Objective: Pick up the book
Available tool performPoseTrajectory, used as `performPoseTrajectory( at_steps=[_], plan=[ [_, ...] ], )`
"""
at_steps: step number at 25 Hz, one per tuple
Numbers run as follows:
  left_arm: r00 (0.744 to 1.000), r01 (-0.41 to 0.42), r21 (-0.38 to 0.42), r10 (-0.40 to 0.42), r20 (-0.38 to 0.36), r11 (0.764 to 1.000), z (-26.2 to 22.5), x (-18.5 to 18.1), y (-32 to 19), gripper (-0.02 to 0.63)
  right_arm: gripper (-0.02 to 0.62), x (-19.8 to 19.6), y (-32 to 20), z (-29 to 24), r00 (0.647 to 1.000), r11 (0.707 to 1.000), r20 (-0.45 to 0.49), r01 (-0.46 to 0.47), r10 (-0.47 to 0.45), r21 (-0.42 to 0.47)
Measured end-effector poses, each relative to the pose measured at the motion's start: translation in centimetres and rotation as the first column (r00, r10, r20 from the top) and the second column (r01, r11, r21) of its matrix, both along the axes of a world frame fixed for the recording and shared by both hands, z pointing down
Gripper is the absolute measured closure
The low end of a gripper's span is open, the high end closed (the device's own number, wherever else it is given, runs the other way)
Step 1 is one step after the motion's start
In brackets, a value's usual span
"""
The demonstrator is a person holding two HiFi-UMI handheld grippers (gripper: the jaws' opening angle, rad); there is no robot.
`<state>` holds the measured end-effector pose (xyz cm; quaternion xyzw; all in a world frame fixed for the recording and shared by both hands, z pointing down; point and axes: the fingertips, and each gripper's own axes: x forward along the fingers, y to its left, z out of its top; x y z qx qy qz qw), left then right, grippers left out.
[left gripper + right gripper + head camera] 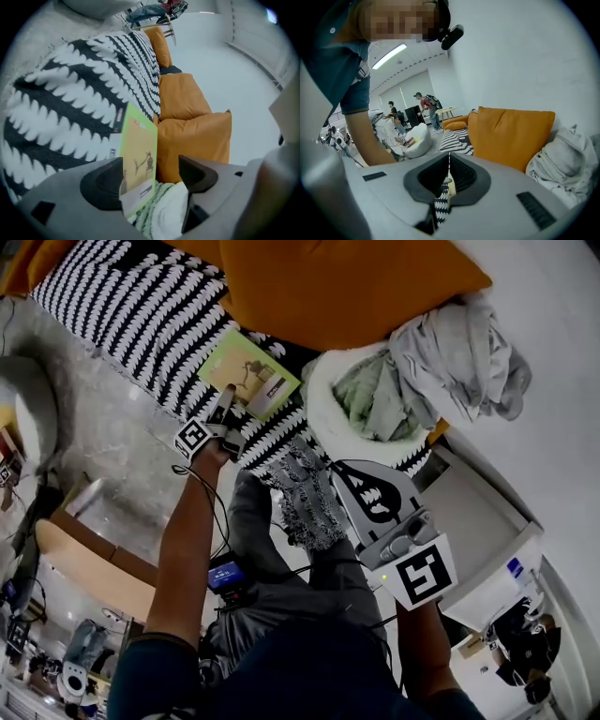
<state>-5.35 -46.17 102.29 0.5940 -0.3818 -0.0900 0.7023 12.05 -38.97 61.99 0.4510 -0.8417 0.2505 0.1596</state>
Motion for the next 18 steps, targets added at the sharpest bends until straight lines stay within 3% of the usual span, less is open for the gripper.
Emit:
performPoseTrajectory(
  at_steps=[4, 11, 18],
  plan=[
    [0.999, -0.002, -0.059, 0.005, 0.054, 0.998, 1.9, -3.7, 2.4, 0.253, 0.58, 0.3, -0.3, 0.6, 1.0, 1.0, 0.011, 0.004, -0.004, -0.009],
    [0.999, -0.041, -0.069, 0.041, -0.002, 0.997, 2.9, -0.3, 1.3, 0.25, 0.58, 0.0, 0.1, 1.5, 1.0, 0.999, 0.015, 0.015, -0.015, -0.033],
    [0.999, -0.043, 0.027, 0.043, -0.003, 0.999, 3.1, 0.6, 0.6, 0.261, 0.58, -1.0, 0.9, 2.6, 0.999, 0.998, 0.012, 0.035, -0.034, -0.056]
  ],
)
